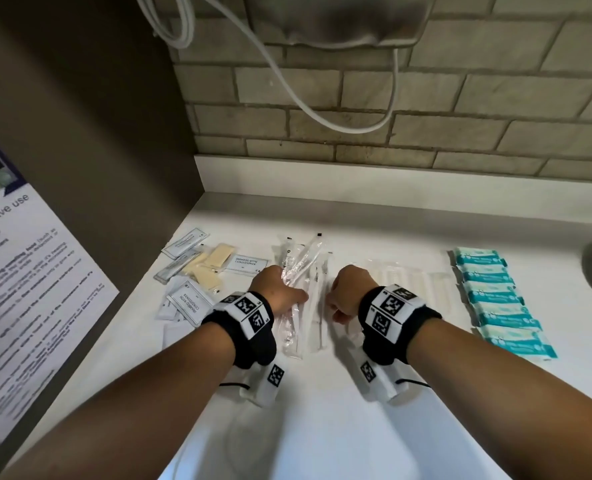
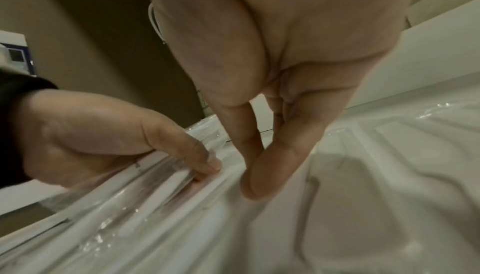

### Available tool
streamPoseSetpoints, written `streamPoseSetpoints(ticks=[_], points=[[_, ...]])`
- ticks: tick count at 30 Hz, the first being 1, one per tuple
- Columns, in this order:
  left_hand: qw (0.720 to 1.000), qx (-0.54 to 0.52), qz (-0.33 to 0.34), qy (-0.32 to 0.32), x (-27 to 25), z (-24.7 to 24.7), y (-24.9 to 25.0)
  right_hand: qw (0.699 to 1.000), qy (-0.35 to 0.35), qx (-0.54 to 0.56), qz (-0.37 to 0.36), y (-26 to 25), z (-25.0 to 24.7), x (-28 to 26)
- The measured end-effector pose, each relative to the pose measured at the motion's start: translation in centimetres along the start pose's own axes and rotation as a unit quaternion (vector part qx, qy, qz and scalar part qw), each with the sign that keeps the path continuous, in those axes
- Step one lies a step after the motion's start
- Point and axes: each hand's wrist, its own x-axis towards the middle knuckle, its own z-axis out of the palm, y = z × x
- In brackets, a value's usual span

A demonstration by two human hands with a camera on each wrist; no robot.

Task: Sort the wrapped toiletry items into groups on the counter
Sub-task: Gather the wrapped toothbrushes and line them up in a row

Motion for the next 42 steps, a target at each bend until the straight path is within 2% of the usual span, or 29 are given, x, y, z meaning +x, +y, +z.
streamPoseSetpoints(ticks=[3,6,10,14,21,25,28,30,33,36,39,42], points=[[1.0,0.004,-0.004,0.007,-0.2,0.2,0.4,0.998,0.035,-0.049,-0.031,0.1,-0.2,-0.6],[1.0,-0.004,-0.013,0.009,-0.1,0.3,0.5,0.989,0.079,-0.079,-0.096,0.2,-0.5,-1.4],[0.999,-0.025,-0.009,0.023,0.8,0.7,0.2,0.954,0.069,-0.223,-0.186,0.5,-0.1,-3.0],[0.999,-0.018,-0.003,0.026,0.5,0.5,0.8,0.926,0.073,-0.311,-0.2,0.5,0.5,-3.6],[1.0,-0.009,0.007,0.029,1.0,0.6,0.7,0.928,0.072,-0.316,-0.185,0.7,-0.2,-3.5],[1.0,-0.017,0.013,0.018,0.9,0.6,0.6,0.936,0.066,-0.301,-0.171,0.8,-0.5,-3.5],[0.998,-0.048,0.025,0.034,0.9,0.1,0.5,0.945,0.072,-0.269,-0.174,0.6,-0.8,-3.5],[0.994,-0.086,0.054,0.041,0.8,-0.3,0.4,0.953,0.08,-0.223,-0.186,0.2,-0.9,-3.3],[0.979,-0.189,0.075,0.021,0.3,-0.8,0.3,0.972,0.063,-0.093,-0.207,-1.2,-1.4,-3.5],[0.961,-0.273,0.054,-0.01,0.2,-1.4,0.4,0.976,0.036,0.022,-0.215,-2.7,-1.5,-3.7],[0.946,-0.322,0.021,-0.039,-0.1,-1.9,0.4,0.978,0.023,0.082,-0.189,-3.3,-1.0,-3.6],[0.967,-0.252,0.003,-0.032,0.0,-2.0,-0.2,0.985,0.01,0.094,-0.143,-3.4,-0.3,-3.6]])
